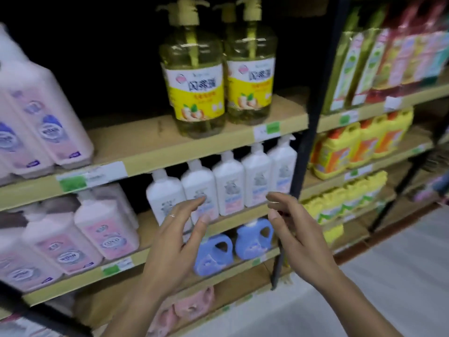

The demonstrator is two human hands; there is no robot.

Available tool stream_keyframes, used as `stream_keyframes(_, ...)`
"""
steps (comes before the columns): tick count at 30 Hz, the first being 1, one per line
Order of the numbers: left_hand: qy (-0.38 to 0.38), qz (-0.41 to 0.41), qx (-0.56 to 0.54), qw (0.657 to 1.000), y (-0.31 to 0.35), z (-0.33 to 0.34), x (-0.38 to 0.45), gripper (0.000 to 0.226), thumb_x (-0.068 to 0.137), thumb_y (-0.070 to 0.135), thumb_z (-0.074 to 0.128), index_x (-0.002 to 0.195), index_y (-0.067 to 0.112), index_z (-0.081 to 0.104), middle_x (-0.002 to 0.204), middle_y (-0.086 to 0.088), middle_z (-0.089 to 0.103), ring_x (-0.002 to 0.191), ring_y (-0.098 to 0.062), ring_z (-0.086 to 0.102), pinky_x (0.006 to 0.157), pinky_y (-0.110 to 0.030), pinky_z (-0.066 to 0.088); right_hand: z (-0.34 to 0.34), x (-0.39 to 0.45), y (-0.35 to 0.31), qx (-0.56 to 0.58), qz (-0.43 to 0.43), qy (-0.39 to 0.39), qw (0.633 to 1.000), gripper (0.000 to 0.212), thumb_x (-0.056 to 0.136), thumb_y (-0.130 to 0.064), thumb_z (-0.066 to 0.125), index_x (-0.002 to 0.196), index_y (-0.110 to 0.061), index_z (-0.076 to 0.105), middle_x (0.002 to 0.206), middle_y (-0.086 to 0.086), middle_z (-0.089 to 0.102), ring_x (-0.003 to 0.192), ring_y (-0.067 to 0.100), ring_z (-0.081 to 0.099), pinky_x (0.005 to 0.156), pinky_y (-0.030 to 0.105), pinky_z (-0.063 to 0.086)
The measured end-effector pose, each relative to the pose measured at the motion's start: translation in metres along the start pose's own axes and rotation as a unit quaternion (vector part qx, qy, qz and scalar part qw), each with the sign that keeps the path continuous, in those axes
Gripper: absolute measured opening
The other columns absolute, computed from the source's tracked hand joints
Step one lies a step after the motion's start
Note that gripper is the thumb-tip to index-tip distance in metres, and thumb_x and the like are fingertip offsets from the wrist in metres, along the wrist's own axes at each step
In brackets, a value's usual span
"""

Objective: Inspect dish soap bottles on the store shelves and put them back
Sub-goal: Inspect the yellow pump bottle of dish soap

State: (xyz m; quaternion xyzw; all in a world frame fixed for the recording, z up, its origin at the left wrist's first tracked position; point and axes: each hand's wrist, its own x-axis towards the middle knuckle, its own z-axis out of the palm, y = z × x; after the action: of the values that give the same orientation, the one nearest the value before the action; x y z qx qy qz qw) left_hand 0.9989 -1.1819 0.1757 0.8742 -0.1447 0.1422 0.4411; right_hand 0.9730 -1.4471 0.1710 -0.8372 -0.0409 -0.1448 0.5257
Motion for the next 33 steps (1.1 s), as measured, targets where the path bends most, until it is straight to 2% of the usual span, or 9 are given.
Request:
stream_keyframes(6, 0.078, 0.035, 0.027, 0.996, 0.024, -0.039, 0.076, 0.047, 0.102, 0.070, 0.044, 0.146, 0.055, 0.052, 0.142, 0.038, 0.054, 0.134, 0.010, 0.053, 0.102, -0.025, 0.048, 0.015, 0.113, -0.054, -0.001, -0.122, -0.045, 0.991, 0.043, 0.112, -0.040, 0.049, 0.154, -0.031, 0.047, 0.149, -0.021, 0.053, 0.134, -0.014, 0.048, 0.104, 0.010, 0.045)
stream_keyframes(9, 0.113, 0.053, 0.028, 0.992, 0.037, -0.051, 0.114, 0.044, 0.105, 0.064, 0.047, 0.147, 0.051, 0.054, 0.141, 0.028, 0.060, 0.133, 0.007, 0.056, 0.096, -0.029, 0.053, 0.016, 0.162, -0.079, -0.008, -0.179, -0.040, 0.983, 0.043, 0.113, -0.038, 0.050, 0.154, -0.027, 0.046, 0.150, -0.014, 0.052, 0.137, -0.006, 0.048, 0.108, 0.026, 0.050)
stream_keyframes(13, 0.169, 0.078, 0.047, 0.981, 0.049, -0.055, 0.159, 0.040, 0.111, 0.048, 0.054, 0.148, 0.034, 0.059, 0.139, 0.018, 0.063, 0.131, 0.005, 0.057, 0.106, -0.026, 0.051, 0.019, 0.209, -0.101, -0.016, -0.220, -0.020, 0.975, 0.048, 0.111, -0.033, 0.055, 0.154, -0.017, 0.043, 0.152, -0.002, 0.049, 0.141, 0.013, 0.048, 0.115, 0.043, 0.047)
stream_keyframes(15, 0.191, 0.067, 0.061, 0.977, 0.054, -0.055, 0.176, 0.041, 0.110, 0.043, 0.058, 0.148, 0.030, 0.059, 0.140, 0.015, 0.062, 0.128, 0.003, 0.058, 0.107, -0.028, 0.051, 0.023, 0.224, -0.104, -0.018, -0.217, -0.006, 0.976, 0.051, 0.110, -0.030, 0.057, 0.155, -0.014, 0.040, 0.154, 0.001, 0.048, 0.142, 0.014, 0.047, 0.116, 0.041, 0.046)
stream_keyframes(17, 0.207, 0.045, 0.065, 0.975, 0.057, -0.052, 0.191, 0.044, 0.109, 0.042, 0.060, 0.150, 0.027, 0.055, 0.144, 0.009, 0.058, 0.129, -0.006, 0.059, 0.109, -0.037, 0.053, 0.027, 0.234, -0.106, -0.011, -0.207, 0.003, 0.978, 0.055, 0.108, -0.029, 0.059, 0.156, -0.015, 0.038, 0.155, 0.002, 0.049, 0.139, 0.014, 0.049, 0.109, 0.022, 0.046)
stream_keyframes(19, 0.201, 0.021, 0.045, 0.978, 0.059, -0.049, 0.205, 0.051, 0.107, 0.046, 0.063, 0.152, 0.026, 0.052, 0.148, 0.006, 0.055, 0.130, -0.010, 0.061, 0.109, -0.041, 0.055, 0.030, 0.242, -0.110, -0.004, -0.197, -0.002, 0.980, 0.058, 0.108, -0.031, 0.059, 0.159, -0.016, 0.034, 0.155, 0.002, 0.051, 0.132, 0.015, 0.052, 0.098, 0.015, 0.044)
stream_keyframes(23, 0.158, -0.019, -0.036, 0.987, 0.061, -0.044, 0.220, 0.065, 0.097, 0.057, 0.071, 0.151, 0.031, 0.047, 0.143, 0.016, 0.061, 0.118, 0.004, 0.066, 0.091, -0.020, 0.060, 0.033, 0.255, -0.115, 0.017, -0.188, -0.044, 0.981, 0.059, 0.112, -0.041, 0.047, 0.162, -0.015, 0.029, 0.155, 0.004, 0.052, 0.135, 0.030, 0.057, 0.113, 0.048, 0.046)
stream_keyframes(27, 0.129, -0.047, -0.063, 0.989, 0.053, -0.040, 0.230, 0.066, 0.091, 0.052, 0.082, 0.144, 0.029, 0.049, 0.128, 0.021, 0.072, 0.110, 0.000, 0.072, 0.095, -0.037, 0.064, 0.035, 0.260, -0.112, 0.054, -0.196, -0.050, 0.978, 0.047, 0.114, -0.044, 0.041, 0.153, -0.018, 0.040, 0.145, 0.000, 0.057, 0.125, 0.029, 0.063, 0.106, 0.051, 0.051)
stream_keyframes(33, 0.124, -0.033, -0.076, 0.989, 0.050, -0.035, 0.232, 0.084, 0.079, 0.050, 0.088, 0.145, 0.021, 0.045, 0.131, 0.010, 0.072, 0.111, -0.012, 0.074, 0.091, -0.046, 0.066, 0.036, 0.260, -0.113, 0.076, -0.192, -0.055, 0.977, 0.048, 0.113, -0.045, 0.042, 0.153, -0.018, 0.041, 0.144, 0.000, 0.060, 0.124, 0.028, 0.064, 0.104, 0.052, 0.054)
